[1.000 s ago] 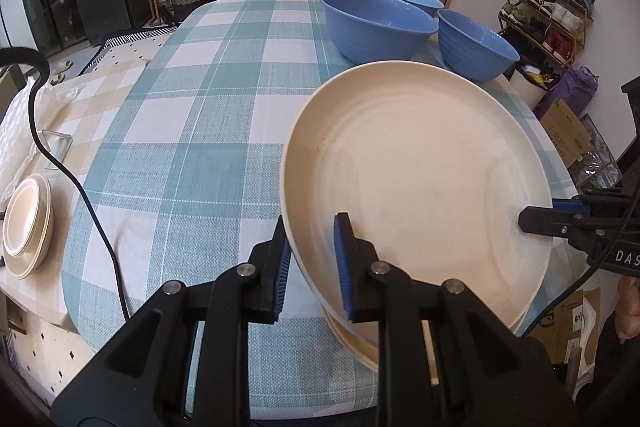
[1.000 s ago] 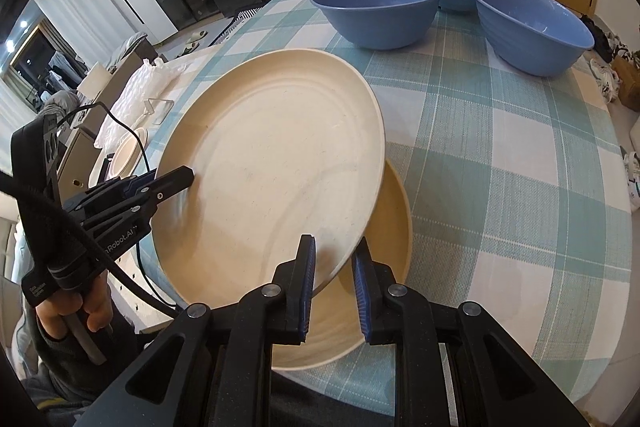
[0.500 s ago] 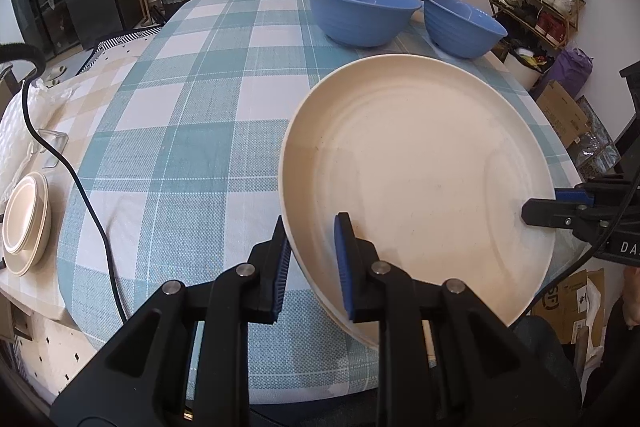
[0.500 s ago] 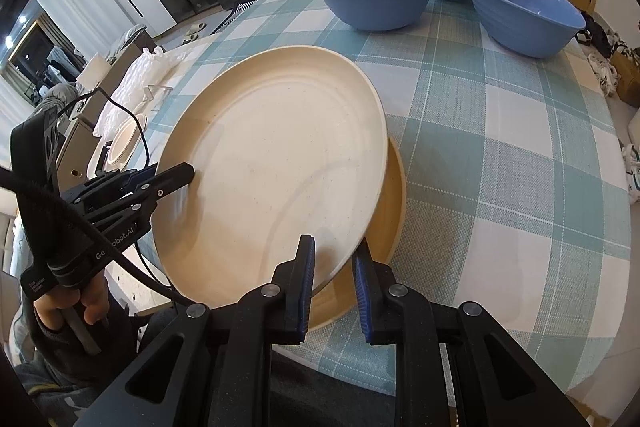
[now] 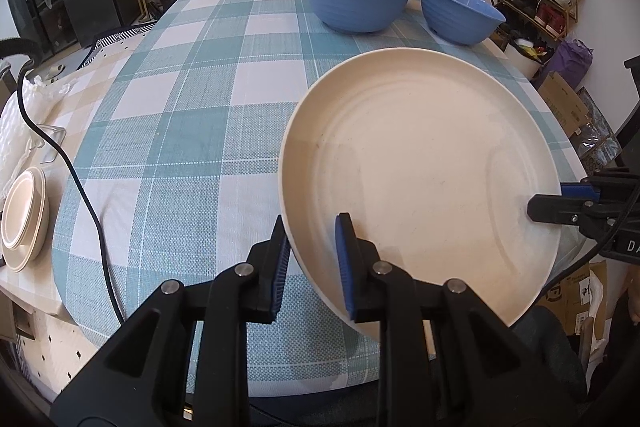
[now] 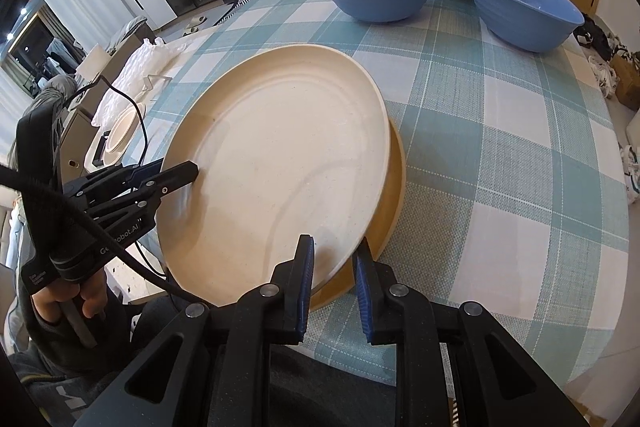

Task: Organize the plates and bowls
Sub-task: 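Carry the held plate over the stacked cream plates and lower it, then open both grippers to release the plate onto the stack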

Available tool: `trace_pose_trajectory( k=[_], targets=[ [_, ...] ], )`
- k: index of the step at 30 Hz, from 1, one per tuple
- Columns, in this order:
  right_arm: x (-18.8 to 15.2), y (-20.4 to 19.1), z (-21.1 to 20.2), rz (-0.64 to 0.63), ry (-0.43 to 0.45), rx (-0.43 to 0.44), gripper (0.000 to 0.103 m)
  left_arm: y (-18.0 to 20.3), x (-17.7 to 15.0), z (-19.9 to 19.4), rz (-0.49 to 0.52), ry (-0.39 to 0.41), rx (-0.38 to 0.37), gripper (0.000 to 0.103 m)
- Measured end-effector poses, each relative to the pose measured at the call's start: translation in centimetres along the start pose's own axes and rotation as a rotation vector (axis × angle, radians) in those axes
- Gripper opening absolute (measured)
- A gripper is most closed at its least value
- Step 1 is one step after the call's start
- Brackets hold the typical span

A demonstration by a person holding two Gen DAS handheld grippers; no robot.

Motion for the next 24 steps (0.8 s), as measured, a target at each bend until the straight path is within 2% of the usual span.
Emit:
trace_pose_trajectory(
  k=[13,15,17,20,22,24],
  targets=[
    [-0.2,0.0,0.0,-0.006,0.004,-0.002,0.023,0.1,-0.3,0.2,-0.001,-0.008,0.0,0.02],
    [-0.2,0.1,-0.1,-0.008,0.007,-0.015,0.025,0.1,-0.3,0.2,0.004,-0.01,-0.002,0.02],
    [-0.4,0.3,-0.2,-0.007,0.01,-0.022,0.036,0.1,-0.4,0.2,0.006,-0.013,-0.005,0.02],
    [-0.7,0.4,-0.5,-0.012,0.012,-0.026,0.039,0.0,-0.3,0.1,0.004,-0.01,-0.009,0.02],
    [-0.9,0.5,-0.6,-0.017,0.012,-0.024,0.043,-0.2,-0.2,0.0,-0.003,-0.005,-0.013,0.022],
    [-1.0,0.6,-0.8,-0.018,0.016,-0.027,0.045,-0.4,-0.1,-0.2,-0.008,0.001,-0.018,0.034]
  ],
)
Point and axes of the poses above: each gripper's, at about its wrist camera, not at the fingertips, and z roughly the way its jaws point, y to its right, x to its top, the point moved 10 cm from there along z, roughly the way its jaws point, and after that the axes turned 15 degrees about -y, right-handed, at the moved point
